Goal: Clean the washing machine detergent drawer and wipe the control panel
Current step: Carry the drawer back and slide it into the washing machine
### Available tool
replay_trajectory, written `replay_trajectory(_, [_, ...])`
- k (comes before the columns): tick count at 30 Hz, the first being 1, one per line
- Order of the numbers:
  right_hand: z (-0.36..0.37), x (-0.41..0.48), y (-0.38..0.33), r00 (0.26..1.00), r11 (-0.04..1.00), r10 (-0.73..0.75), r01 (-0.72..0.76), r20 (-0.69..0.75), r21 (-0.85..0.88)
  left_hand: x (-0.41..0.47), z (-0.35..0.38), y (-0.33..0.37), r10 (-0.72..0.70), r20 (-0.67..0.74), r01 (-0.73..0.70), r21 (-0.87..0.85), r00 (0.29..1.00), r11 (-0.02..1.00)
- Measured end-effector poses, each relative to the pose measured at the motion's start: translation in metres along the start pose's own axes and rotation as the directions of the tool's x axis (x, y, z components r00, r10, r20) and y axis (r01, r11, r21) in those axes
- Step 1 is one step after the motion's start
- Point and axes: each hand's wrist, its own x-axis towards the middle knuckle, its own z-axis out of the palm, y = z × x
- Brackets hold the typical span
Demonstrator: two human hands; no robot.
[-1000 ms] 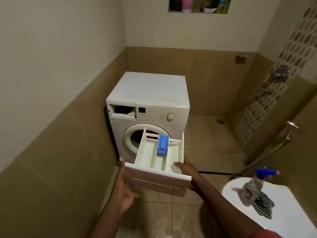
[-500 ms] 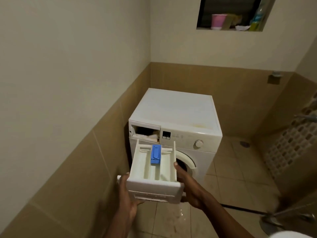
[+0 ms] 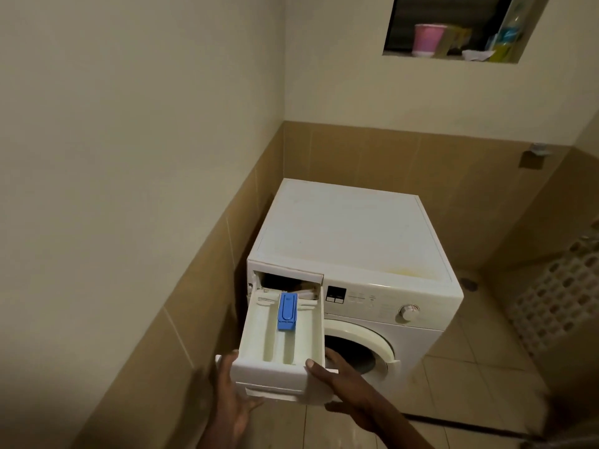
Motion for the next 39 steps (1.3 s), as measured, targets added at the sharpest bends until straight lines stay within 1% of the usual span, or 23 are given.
replay_trajectory(3, [0.004,0.016,-0.002,1.0,0.999,-0.022,0.021,0.02,0.028,0.024,-0.011,-0.006,0.07,0.009,-0.071,0.083,0.997,0.994])
replay_trajectory(7, [0.008,0.037,-0.008,0.999,1.0,-0.018,0.017,0.027,0.026,0.052,-0.016,-0.007,0.013,-0.02,-0.012,0.062,1.0,0.998])
replay_trajectory(10, [0.009,0.052,-0.009,0.999,0.999,-0.004,0.003,0.033,0.032,0.07,-0.018,-0.007,0.008,-0.037,-0.006,0.064,0.999,0.998])
replay_trajectory(14, [0.011,0.072,-0.01,0.999,1.0,0.003,-0.004,0.033,0.031,0.093,-0.018,-0.009,0.044,-0.049,-0.036,0.159,0.998,0.987])
replay_trajectory(16, [0.01,0.082,-0.008,1.0,0.999,0.005,-0.006,0.031,0.032,0.105,-0.018,-0.012,0.028,-0.059,-0.02,0.132,0.998,0.991])
replay_trajectory(18, [0.009,0.09,-0.008,0.999,0.998,0.0,-0.003,0.041,0.062,0.107,-0.01,-0.008,-0.055,-0.11,0.063,0.072,0.992,0.995])
replay_trajectory(19, [0.007,0.094,-0.008,0.999,0.997,0.003,-0.007,0.049,0.07,0.111,-0.007,-0.004,-0.082,-0.113,0.089,0.062,0.99,0.994])
replay_trajectory(22, [0.003,0.103,-0.01,0.995,0.995,0.04,-0.047,0.087,0.086,0.119,-0.002,0.002,-0.065,-0.088,0.07,0.051,0.994,0.996])
replay_trajectory(26, [0.004,0.109,-0.013,0.99,0.99,0.054,-0.07,0.127,0.121,0.141,-0.013,0.002,-0.094,-0.127,0.095,0.005,0.987,0.995])
replay_trajectory(29, [0.004,0.114,-0.013,0.991,0.987,0.069,-0.086,0.118,0.139,0.147,-0.011,0.003,-0.144,-0.119,0.142,-0.027,0.982,0.989])
replay_trajectory(31, [0.001,0.116,-0.013,0.991,0.986,0.075,-0.091,0.115,0.142,0.15,-0.009,-0.002,-0.141,-0.136,0.142,0.004,0.981,0.99])
replay_trajectory(32, [-0.001,0.115,-0.013,0.991,0.984,0.076,-0.093,0.113,0.153,0.149,-0.008,-0.003,-0.134,-0.122,0.137,0.015,0.983,0.99])
replay_trajectory(36, [-0.004,0.114,-0.022,0.996,0.983,0.076,-0.083,0.052,0.164,0.15,-0.002,-0.003,-0.2,-0.096,0.203,0.014,0.975,0.979])
replay_trajectory(39, [-0.001,0.12,-0.03,0.998,0.99,0.061,-0.064,0.025,0.122,0.161,0.001,0.008,-0.178,-0.073,0.179,0.01,0.981,0.984])
